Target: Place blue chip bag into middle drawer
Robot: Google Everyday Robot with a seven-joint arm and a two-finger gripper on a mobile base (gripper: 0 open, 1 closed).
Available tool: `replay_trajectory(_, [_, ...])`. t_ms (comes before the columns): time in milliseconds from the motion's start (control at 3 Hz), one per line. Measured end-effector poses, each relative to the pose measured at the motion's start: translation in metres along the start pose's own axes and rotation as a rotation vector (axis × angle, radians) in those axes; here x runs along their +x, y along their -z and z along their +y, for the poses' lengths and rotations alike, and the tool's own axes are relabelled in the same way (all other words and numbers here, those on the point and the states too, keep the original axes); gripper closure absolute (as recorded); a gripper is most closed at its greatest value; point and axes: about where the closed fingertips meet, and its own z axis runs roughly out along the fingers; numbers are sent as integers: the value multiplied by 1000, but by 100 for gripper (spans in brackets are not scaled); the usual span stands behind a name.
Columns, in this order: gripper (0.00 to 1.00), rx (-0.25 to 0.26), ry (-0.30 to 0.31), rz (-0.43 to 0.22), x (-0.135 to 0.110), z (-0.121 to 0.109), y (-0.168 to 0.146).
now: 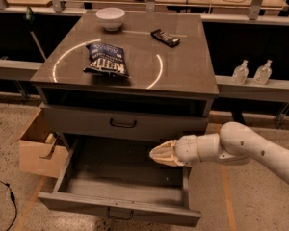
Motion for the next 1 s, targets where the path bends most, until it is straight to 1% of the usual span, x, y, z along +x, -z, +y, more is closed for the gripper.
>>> replay_trajectory(333, [100,-36,37,-117,-23,-2,30])
replay_trajectory(667, [100,-73,68,-191,-49,-4,55])
replay_trajectory(1000, [100,-91,62,-239,-79,-8,74])
